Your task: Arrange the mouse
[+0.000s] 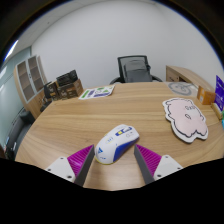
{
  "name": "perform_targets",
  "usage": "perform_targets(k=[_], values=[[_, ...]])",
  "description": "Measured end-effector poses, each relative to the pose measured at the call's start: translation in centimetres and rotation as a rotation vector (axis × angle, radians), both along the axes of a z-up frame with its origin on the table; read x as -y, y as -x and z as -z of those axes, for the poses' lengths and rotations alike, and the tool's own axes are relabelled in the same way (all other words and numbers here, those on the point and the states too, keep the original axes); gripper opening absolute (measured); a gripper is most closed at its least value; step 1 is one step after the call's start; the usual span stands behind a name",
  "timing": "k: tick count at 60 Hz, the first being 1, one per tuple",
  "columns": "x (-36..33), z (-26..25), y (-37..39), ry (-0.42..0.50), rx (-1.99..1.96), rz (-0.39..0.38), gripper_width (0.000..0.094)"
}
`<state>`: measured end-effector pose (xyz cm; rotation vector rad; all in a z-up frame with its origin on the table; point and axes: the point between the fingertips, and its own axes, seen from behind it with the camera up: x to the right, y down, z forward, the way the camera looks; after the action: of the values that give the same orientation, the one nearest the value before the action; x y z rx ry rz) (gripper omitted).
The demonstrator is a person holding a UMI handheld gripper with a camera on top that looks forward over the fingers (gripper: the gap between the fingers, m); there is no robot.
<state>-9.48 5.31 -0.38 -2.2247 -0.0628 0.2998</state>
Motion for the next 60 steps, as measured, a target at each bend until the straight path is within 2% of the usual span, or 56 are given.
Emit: perform_targets(k=[19, 23, 25, 30, 37, 42, 50, 55, 60], values=[[-5.4, 0.0, 2.2, -0.009, 0.042, -0.055, 0.0813], [-6.2, 0.2, 2.2, -0.012, 0.078, -0.059, 0.0727], [-6.4, 0.5, 1.7, -0.014, 0.116, -0.054, 0.0600], [-6.2, 0.6, 1.8, -0.006, 0.117, -0.042, 0.0498], [-6.2, 0.5, 2.1, 0.021, 0.117, -0.047, 0.0403], [-6.4, -0.2, 1.7, 0.028, 0.099, -0.053, 0.0396], [-10.0, -4.4, -5.6, -0.040, 0.100, 0.045, 0.0395], [-13.0, -5.6, -12.5, -0.047, 0.136, 0.102, 0.0395], [-14.8, -4.7, -19.2, -0.021, 0.197, 0.137, 0.0396]])
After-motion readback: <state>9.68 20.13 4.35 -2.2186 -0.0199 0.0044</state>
